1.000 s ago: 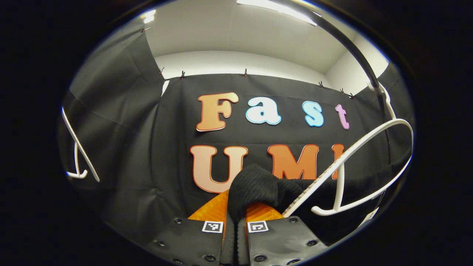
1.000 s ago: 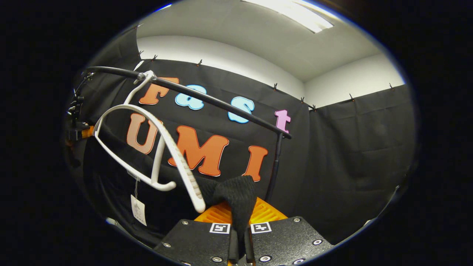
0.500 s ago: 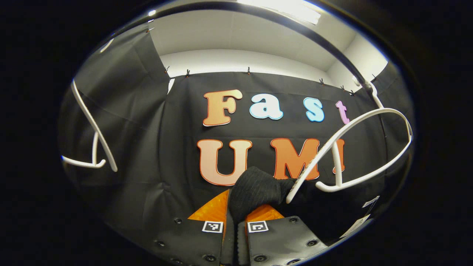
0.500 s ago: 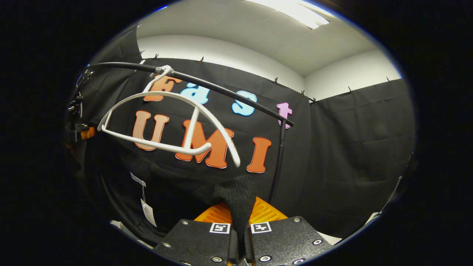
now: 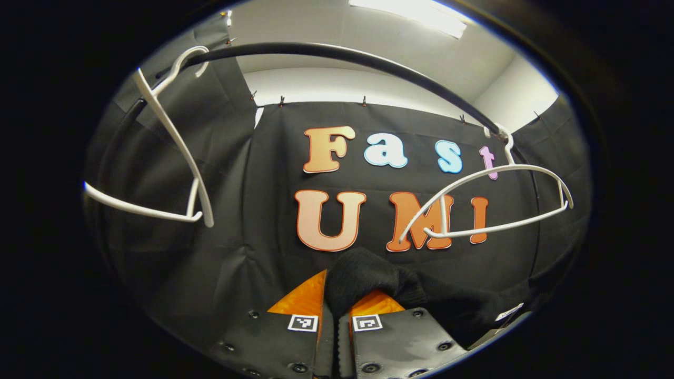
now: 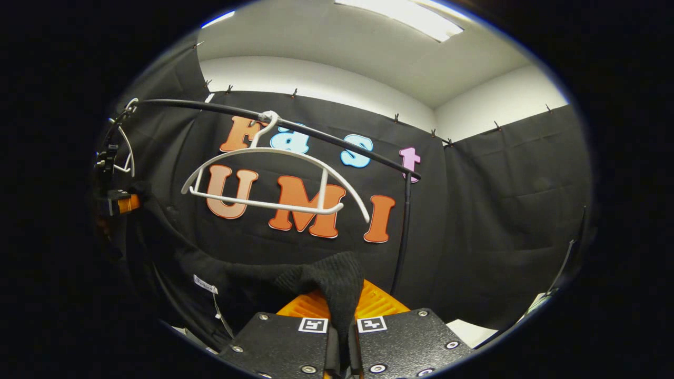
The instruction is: Grasp the clothes on the hanger with both hands and then place them into the laundry hamper below.
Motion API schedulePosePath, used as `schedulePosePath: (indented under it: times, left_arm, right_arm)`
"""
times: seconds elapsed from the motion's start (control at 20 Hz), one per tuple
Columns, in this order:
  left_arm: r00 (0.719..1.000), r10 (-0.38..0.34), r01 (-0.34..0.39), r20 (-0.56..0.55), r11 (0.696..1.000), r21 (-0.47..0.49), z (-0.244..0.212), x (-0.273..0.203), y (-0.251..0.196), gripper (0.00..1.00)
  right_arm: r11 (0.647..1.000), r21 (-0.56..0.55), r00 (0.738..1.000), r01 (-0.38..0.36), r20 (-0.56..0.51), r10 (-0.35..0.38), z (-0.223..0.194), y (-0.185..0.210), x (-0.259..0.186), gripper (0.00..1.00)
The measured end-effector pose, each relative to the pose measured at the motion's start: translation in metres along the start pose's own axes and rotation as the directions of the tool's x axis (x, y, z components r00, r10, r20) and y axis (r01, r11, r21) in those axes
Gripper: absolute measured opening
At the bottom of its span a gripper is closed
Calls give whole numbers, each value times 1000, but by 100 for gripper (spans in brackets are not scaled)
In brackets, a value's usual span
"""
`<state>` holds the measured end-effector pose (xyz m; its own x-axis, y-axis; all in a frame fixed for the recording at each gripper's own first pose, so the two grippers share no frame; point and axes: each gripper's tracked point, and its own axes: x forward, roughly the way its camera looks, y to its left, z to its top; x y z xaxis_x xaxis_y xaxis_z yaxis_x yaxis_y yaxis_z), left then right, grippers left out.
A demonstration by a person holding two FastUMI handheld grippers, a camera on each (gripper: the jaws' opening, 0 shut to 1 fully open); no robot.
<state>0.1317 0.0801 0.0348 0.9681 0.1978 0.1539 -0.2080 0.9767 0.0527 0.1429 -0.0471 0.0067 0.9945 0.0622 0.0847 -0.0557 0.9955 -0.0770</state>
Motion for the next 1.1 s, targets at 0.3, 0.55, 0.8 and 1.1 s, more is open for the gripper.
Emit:
schedulePosePath:
  times: [0.3,0.55,0.8,1.1]
  left_arm:
    - [999,-41,41,-16,999,-8,5,-46,-6,13]
    - [995,-95,95,-38,995,5,6,-72,-21,13]
    - [983,-164,162,-78,986,-31,-7,-83,-53,10]
    - [960,-224,219,-166,974,-51,-42,-87,-81,10]
  right_arm:
    - [1000,5,1000,-22,-21,22,-4,17,-32,6]
    - [997,52,997,-57,-51,60,-8,37,-52,6]
    - [989,64,989,-130,-62,134,-16,73,-55,6]
    - [966,124,966,-227,-99,240,-41,121,-52,7]
